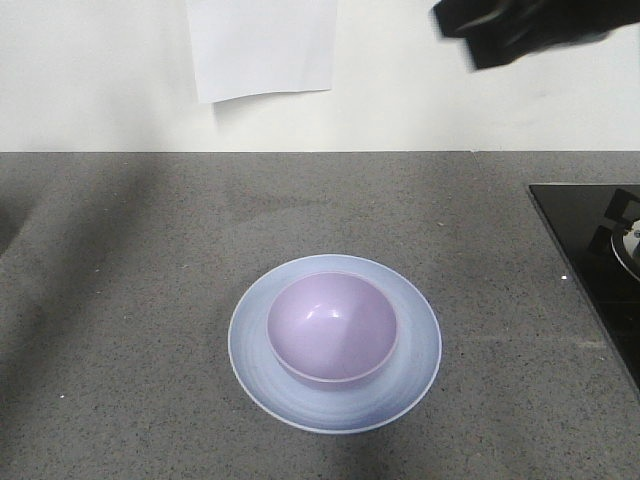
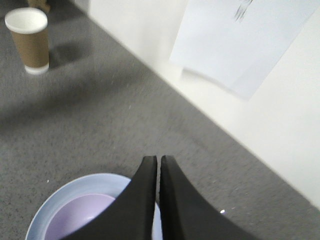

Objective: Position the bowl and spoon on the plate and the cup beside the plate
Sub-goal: 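Open the right gripper and raise it away from the bowl, then move the left gripper with the green spoon over the bowl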

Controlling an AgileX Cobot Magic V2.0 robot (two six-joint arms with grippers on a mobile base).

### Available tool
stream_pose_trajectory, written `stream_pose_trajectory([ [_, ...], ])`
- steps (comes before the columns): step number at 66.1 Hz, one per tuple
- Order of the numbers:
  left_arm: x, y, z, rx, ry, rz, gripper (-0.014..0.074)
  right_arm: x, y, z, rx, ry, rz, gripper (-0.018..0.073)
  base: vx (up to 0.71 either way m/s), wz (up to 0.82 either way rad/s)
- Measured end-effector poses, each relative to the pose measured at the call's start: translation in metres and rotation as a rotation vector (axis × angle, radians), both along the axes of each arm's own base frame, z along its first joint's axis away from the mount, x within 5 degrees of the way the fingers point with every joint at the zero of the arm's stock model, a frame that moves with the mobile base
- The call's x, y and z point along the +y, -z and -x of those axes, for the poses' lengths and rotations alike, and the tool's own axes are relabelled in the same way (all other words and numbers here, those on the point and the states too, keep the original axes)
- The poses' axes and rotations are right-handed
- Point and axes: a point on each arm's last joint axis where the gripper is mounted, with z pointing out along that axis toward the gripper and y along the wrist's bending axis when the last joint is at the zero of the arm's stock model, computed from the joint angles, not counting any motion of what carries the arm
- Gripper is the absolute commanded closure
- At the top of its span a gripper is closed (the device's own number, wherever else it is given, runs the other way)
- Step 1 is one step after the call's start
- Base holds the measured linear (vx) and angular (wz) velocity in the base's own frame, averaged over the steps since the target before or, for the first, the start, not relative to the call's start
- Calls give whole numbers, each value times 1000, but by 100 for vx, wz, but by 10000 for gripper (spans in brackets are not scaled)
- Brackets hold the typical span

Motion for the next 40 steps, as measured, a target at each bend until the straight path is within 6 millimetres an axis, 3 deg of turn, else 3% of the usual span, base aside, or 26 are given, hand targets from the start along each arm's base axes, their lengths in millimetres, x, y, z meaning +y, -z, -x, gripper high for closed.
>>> stream_pose_trajectory([
  [11,-11,-1,1,-3,118,36,602,-28,-30,57,-100,54,-32,564,0,0],
  [21,-27,6,-2,45,292,73,602,-52,-39,99,-113,130,-31,564,0,0],
  [32,-43,31,-18,234,468,121,602,-74,-42,139,-109,201,-19,564,0,0],
  [33,-47,47,-27,341,517,125,603,-82,-44,158,-124,217,-52,564,0,0],
  [40,-53,54,-32,374,544,124,603,-87,-38,169,-125,221,-59,564,0,0],
])
